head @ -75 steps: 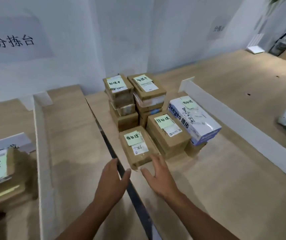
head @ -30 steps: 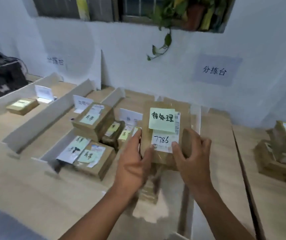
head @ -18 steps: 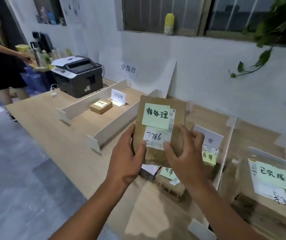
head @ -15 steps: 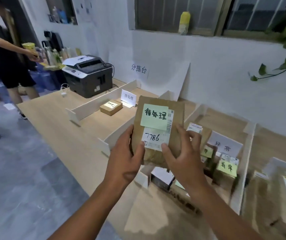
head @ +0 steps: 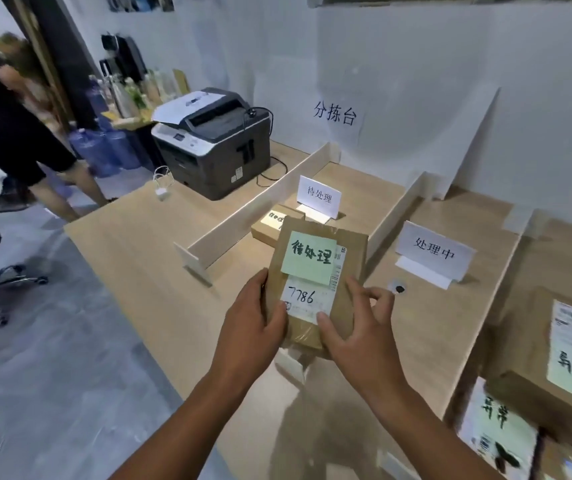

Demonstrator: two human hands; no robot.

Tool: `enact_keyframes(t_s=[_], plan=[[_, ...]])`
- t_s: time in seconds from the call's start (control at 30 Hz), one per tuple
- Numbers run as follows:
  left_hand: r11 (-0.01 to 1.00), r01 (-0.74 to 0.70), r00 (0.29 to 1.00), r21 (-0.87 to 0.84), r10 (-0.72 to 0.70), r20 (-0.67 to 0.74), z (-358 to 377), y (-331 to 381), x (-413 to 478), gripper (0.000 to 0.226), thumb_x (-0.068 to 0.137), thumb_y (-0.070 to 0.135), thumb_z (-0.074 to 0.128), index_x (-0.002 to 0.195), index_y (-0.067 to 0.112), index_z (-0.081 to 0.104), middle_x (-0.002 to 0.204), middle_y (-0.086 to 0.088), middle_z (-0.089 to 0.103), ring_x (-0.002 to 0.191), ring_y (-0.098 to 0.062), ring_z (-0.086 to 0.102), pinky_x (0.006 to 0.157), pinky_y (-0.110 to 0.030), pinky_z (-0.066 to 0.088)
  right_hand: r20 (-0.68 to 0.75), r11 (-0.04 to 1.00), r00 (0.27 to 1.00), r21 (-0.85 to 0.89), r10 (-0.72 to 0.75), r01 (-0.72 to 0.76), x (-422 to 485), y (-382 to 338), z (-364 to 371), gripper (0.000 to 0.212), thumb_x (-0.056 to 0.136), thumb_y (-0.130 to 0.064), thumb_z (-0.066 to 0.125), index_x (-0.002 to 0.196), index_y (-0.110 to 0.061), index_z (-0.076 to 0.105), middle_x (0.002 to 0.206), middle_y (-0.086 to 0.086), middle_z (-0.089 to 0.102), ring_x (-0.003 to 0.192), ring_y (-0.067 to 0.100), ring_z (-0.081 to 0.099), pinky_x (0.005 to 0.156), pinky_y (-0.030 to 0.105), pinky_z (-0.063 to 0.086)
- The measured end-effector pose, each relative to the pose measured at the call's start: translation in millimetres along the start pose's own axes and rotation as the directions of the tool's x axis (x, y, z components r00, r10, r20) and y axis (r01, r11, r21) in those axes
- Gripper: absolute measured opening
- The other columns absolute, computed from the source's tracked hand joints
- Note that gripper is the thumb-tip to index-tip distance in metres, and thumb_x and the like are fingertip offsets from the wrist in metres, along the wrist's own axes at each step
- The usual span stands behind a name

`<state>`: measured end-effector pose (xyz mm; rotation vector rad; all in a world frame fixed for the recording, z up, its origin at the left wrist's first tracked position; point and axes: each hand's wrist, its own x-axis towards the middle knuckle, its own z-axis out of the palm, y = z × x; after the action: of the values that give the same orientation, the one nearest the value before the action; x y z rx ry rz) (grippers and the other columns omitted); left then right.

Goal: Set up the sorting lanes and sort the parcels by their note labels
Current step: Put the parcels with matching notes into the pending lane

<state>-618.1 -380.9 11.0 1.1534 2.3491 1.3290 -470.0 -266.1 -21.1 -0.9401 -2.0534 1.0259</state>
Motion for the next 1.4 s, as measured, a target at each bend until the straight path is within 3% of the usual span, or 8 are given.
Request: enact_keyframes(t_s=[0.2, 0.43, 0.73, 0.9, 0.97, 1.07, 1.2, 1.4], plan=[[0.999, 0.032, 0.994, -0.014, -0.03, 0.107, 4.8, -65.0, 91.5, 0.042, 0.101, 0.028, 0.058, 0.132, 0.049, 0.039, 0.112, 0.04, 0.052, 0.107, 0.027, 0.05, 0.068, 0.001, 0.044, -0.019, 0.989, 0.989, -0.009, 0.148, -0.148, 60.0, 17.2, 76.6, 0.065, 0.09, -0.041, 0.072, 0.138, -0.053, 0.029, 0.122, -0.015, 0.02, 0.121, 0.009, 0.048, 0.074, -0.01, 0.035], [1.0, 0.026, 0.98, 0.0, -0.025, 0.196, 2.8, -158.0, 245.9, 0.048, 0.094, 0.027, 0.055, 0.132, 0.052, 0.041, 0.11, 0.054, 0.051, 0.103, 0.023, 0.053, 0.067, 0.001, 0.042, -0.055, 0.966, 0.97, -0.102, 0.235, -0.239, 183.7, 35.4, 192.8, 0.069, 0.091, -0.04, 0.069, 0.144, -0.045, 0.026, 0.125, -0.009, 0.02, 0.125, 0.017, 0.047, 0.09, 0.019, 0.055], [0.996, 0.085, 0.935, 0.01, -0.083, 0.346, 43.4, -258.2, 416.2, 0.057, 0.093, 0.016, 0.047, 0.142, 0.044, 0.043, 0.127, 0.016, 0.066, 0.1, -0.01, 0.067, 0.082, -0.036, 0.056, -0.043, 0.903, 0.936, -0.25, 0.349, -0.348, 333.5, 91.9, 299.9, 0.071, 0.091, -0.047, 0.066, 0.15, -0.037, 0.028, 0.125, -0.009, 0.02, 0.118, 0.024, 0.052, 0.105, 0.044, 0.048], [0.994, 0.102, 0.926, 0.046, -0.111, 0.361, 83.7, -298.7, 463.4, 0.057, 0.094, 0.006, 0.049, 0.147, 0.028, 0.045, 0.139, 0.001, 0.06, 0.107, 0.004, 0.051, 0.087, -0.005, 0.034, -0.019, 0.87, 0.903, -0.257, 0.43, -0.42, 376.3, 129.7, 332.3, 0.069, 0.092, -0.041, 0.066, 0.151, -0.033, 0.033, 0.127, -0.003, 0.023, 0.125, 0.025, 0.046, 0.108, 0.037, 0.044], [0.995, 0.086, 0.916, 0.054, -0.101, 0.388, 92.4, -307.1, 469.9, 0.051, 0.094, 0.01, 0.048, 0.141, 0.031, 0.046, 0.138, 0.002, 0.059, 0.107, 0.007, 0.048, 0.093, -0.012, 0.041, -0.048, 0.868, 0.899, -0.245, 0.435, -0.432, 379.6, 138.2, 340.2, 0.067, 0.091, -0.037, 0.066, 0.151, -0.029, 0.038, 0.128, 0.003, 0.03, 0.123, 0.023, 0.047, 0.104, 0.037, 0.048], [0.994, 0.078, 0.906, 0.073, -0.102, 0.412, 100.2, -314.8, 473.4, 0.046, 0.093, 0.01, 0.049, 0.137, 0.024, 0.049, 0.133, -0.001, 0.058, 0.121, -0.02, 0.054, 0.101, -0.04, 0.046, -0.051, 0.859, 0.89, -0.241, 0.454, -0.452, 374.1, 146.3, 343.3, 0.067, 0.092, -0.05, 0.062, 0.151, -0.034, 0.037, 0.141, 0.009, 0.032, 0.126, 0.027, 0.045, 0.103, 0.037, 0.046], [0.97, 0.041, 0.907, 0.24, -0.137, 0.399, 94.2, -299.6, 465.6, 0.057, 0.1, 0.013, 0.045, 0.156, 0.009, 0.034, 0.161, -0.018, 0.033, 0.152, -0.031, 0.024, 0.123, -0.042, 0.026, -0.065, 0.865, 0.908, -0.283, 0.415, -0.415, 369.5, 135.8, 321.3, 0.067, 0.096, -0.051, 0.057, 0.155, -0.034, 0.031, 0.138, 0.004, 0.032, 0.129, 0.022, 0.037, 0.104, 0.029, 0.036], [0.978, -0.181, 0.901, 0.107, 0.121, 0.417, 67.7, -229.6, 433.4, 0.049, 0.098, 0.009, 0.059, 0.146, 0.004, 0.051, 0.147, -0.012, 0.053, 0.139, -0.029, 0.045, 0.117, -0.042, 0.035, -0.162, 0.869, 0.948, -0.38, 0.274, -0.316, 341.2, 83.9, 224.5, 0.064, 0.096, -0.06, 0.046, 0.153, -0.036, 0.031, 0.142, -0.009, 0.035, 0.135, 0.015, 0.032, 0.102, 0.033, 0.044]])
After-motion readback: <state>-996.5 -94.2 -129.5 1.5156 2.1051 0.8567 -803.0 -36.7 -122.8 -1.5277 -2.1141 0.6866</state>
